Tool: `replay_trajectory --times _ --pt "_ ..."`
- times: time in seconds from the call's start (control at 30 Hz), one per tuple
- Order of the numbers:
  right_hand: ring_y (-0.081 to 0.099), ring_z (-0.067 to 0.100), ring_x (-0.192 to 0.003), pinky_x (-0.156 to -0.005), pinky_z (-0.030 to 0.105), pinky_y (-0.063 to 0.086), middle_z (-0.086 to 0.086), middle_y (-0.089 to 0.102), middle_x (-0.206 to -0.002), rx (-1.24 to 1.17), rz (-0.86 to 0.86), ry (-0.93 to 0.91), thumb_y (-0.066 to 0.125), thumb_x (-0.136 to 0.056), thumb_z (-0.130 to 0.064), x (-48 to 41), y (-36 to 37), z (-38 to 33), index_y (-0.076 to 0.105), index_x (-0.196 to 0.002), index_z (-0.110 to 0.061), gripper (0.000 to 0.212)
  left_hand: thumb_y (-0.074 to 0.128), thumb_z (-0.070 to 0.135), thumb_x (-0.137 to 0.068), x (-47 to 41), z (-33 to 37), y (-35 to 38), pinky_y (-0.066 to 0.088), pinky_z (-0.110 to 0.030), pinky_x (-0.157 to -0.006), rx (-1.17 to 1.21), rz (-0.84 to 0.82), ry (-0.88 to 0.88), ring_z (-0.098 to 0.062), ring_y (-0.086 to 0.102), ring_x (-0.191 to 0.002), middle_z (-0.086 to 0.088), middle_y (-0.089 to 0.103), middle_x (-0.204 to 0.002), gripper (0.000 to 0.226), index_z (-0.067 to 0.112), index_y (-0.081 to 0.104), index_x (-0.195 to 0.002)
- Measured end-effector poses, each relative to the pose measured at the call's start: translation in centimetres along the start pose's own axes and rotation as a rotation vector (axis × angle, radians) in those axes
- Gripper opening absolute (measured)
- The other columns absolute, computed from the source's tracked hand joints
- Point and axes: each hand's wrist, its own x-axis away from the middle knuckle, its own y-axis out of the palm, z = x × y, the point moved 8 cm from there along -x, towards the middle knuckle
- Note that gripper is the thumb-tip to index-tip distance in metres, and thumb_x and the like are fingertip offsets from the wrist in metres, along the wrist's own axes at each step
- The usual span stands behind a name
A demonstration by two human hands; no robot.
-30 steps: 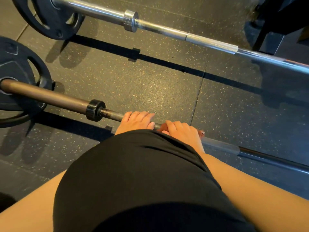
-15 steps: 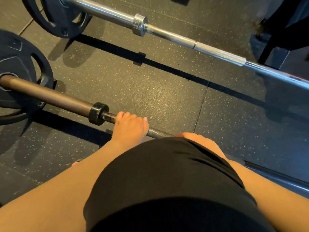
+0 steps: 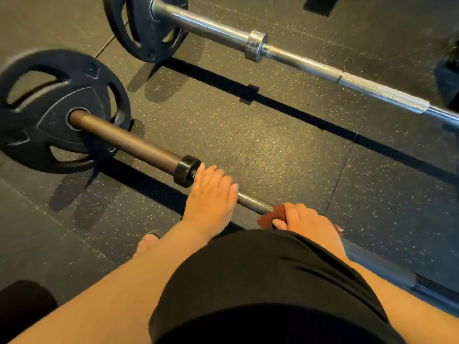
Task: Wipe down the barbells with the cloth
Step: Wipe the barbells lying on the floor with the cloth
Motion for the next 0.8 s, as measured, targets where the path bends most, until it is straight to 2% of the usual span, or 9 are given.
replay_trajectory --times 0.2,0.37,0.47,0.6,0.7,0.8 --pt "0.054 0.023 -0.121 -0.096 0.040 0.050 0.002 0.049 -0.137 -0.027 -0.034 -0.091 0.040 -0.106 -0.051 -4.0 1.2 -3.7 0.032 -0.145 -0.022 0.050 0.015 0.036 -0.104 -0.5 0.3 -0.1 0.013 -0.052 -0.125 -0.016 -0.042 -0.035 -0.027 0.040 -0.140 -0.005 0.059 -0.128 0.058 0.014 0.067 -0.116" --pt "0.061 0.021 -0.106 -0.078 0.040 0.051 -0.003 0.057 -0.122 -0.033 -0.066 -0.122 0.042 -0.099 -0.066 -4.6 3.1 -1.7 0.033 -0.139 -0.029 0.056 0.019 0.035 -0.105 0.2 0.4 -0.4 0.019 -0.052 -0.125 0.052 -0.028 -0.043 -0.031 0.030 -0.150 -0.011 0.047 -0.153 0.058 0.007 0.059 -0.137" --pt "0.055 0.021 -0.119 -0.089 0.037 0.049 0.000 0.050 -0.132 0.069 -0.024 -0.084 0.036 -0.105 -0.053 -4.9 2.1 -3.8 0.027 -0.148 -0.022 0.053 0.020 0.033 -0.105 1.1 -1.2 -0.6 0.022 -0.047 -0.125 0.113 -0.014 -0.121 -0.029 0.028 -0.152 -0.013 0.036 -0.161 0.059 0.003 0.047 -0.148" --pt "0.057 0.025 -0.121 -0.087 0.037 0.052 0.008 0.050 -0.138 0.126 0.166 -0.199 0.028 -0.107 -0.045 -6.5 -0.6 -9.4 0.024 -0.156 -0.008 0.062 0.024 0.030 -0.104 1.9 -2.2 -0.9 0.024 -0.044 -0.125 0.102 -0.008 -0.047 -0.027 0.029 -0.152 -0.014 0.036 -0.161 0.058 0.000 0.044 -0.150" --pt "0.053 0.027 -0.128 -0.093 0.038 0.051 0.010 0.043 -0.148 0.097 0.128 -0.289 0.030 -0.109 -0.040 -7.1 -0.8 -10.4 0.011 -0.160 -0.005 0.066 0.025 0.030 -0.105 2.2 -2.3 -1.1 0.020 -0.042 -0.126 0.144 0.012 -0.019 -0.025 0.026 -0.153 -0.013 0.034 -0.163 0.058 0.000 0.041 -0.152" --pt "0.048 0.025 -0.131 -0.098 0.037 0.047 0.007 0.037 -0.154 0.089 0.036 -0.322 0.032 -0.109 -0.040 -5.9 -0.1 -8.2 0.002 -0.162 -0.010 0.068 0.024 0.031 -0.105 2.7 -2.0 -1.2 0.019 -0.042 -0.126 0.121 0.015 -0.018 -0.025 0.024 -0.154 -0.012 0.032 -0.164 0.059 0.000 0.039 -0.153"
